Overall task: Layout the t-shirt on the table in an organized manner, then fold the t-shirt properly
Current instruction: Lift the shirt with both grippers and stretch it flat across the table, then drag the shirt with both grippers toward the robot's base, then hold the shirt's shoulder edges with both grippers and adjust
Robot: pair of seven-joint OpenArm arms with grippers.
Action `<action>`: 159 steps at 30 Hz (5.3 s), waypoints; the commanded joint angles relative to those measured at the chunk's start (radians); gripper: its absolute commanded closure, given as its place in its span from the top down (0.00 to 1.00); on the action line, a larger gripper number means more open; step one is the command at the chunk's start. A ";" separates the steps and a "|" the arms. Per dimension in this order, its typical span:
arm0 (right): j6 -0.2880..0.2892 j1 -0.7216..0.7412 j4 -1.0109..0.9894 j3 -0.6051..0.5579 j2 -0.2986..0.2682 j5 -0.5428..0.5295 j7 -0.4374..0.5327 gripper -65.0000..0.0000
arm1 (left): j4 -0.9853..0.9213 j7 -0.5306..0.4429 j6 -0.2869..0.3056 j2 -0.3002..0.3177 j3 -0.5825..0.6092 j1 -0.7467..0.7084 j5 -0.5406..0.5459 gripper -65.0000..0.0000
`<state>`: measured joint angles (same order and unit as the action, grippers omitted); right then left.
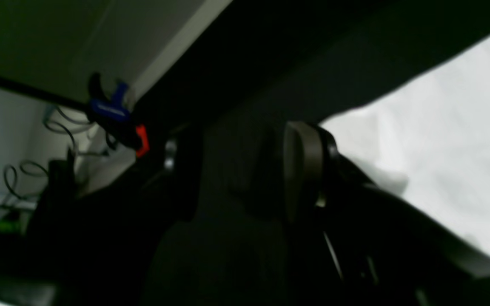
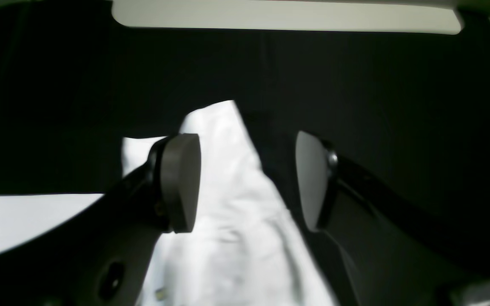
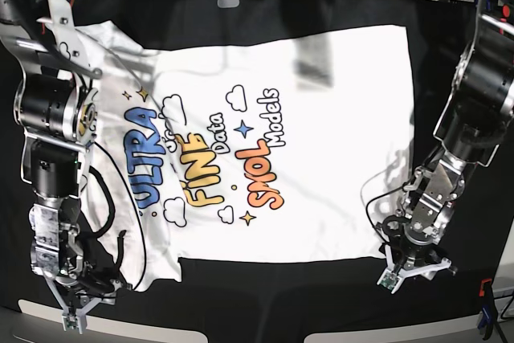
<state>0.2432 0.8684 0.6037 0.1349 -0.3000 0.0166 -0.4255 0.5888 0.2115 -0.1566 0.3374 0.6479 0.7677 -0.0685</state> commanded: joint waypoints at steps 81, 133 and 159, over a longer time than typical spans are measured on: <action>0.309 -1.705 1.386 -0.104 -0.570 0.243 -0.199 0.53 | 1.427 0.521 -0.155 0.089 -0.006 -1.197 -0.648 0.44; -0.365 -1.633 1.231 -0.665 -0.650 0.806 -0.162 0.34 | 1.427 0.522 -0.155 0.090 -0.006 -1.197 -0.645 0.44; -0.401 -1.578 1.231 -0.665 -0.597 0.777 -0.176 0.33 | 1.427 0.522 -0.154 0.090 -0.006 -1.197 -0.646 0.44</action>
<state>-0.1394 -0.7063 1.8248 -0.5350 -0.8833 0.7841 -0.6025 1.9957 0.7490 -0.2855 0.4263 0.6422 -0.4290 -0.6964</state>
